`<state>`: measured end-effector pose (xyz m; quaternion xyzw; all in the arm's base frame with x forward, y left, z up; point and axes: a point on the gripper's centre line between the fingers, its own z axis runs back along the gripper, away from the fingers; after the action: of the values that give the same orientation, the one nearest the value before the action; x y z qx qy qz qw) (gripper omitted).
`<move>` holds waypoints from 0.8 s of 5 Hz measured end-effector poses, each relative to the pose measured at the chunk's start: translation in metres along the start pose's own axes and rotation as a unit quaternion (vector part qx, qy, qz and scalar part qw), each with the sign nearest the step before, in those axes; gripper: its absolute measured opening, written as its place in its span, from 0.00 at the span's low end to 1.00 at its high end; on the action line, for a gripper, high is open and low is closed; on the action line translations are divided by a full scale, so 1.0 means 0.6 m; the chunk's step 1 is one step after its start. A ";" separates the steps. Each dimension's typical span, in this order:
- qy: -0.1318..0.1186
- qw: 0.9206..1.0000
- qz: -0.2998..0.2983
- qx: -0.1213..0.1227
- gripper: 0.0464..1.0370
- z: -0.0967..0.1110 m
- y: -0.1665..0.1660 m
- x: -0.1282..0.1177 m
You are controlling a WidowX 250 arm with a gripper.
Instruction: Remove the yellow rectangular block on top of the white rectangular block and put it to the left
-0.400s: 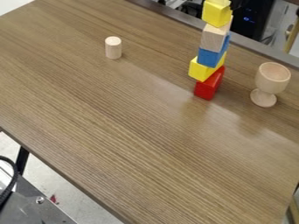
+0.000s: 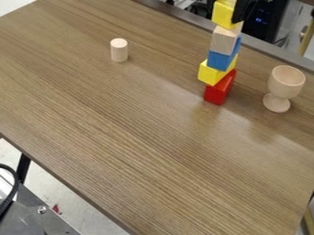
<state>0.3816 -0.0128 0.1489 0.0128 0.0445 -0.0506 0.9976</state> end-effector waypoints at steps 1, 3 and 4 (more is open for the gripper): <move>-0.003 1.000 0.003 0.000 0.55 -0.001 0.000 -0.002; -0.007 1.000 0.003 -0.012 0.55 0.014 -0.006 -0.024; -0.058 0.997 0.008 -0.042 0.55 0.074 -0.003 -0.042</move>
<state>0.3602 -0.0135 0.1956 -0.0318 -0.0117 -0.0418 0.9985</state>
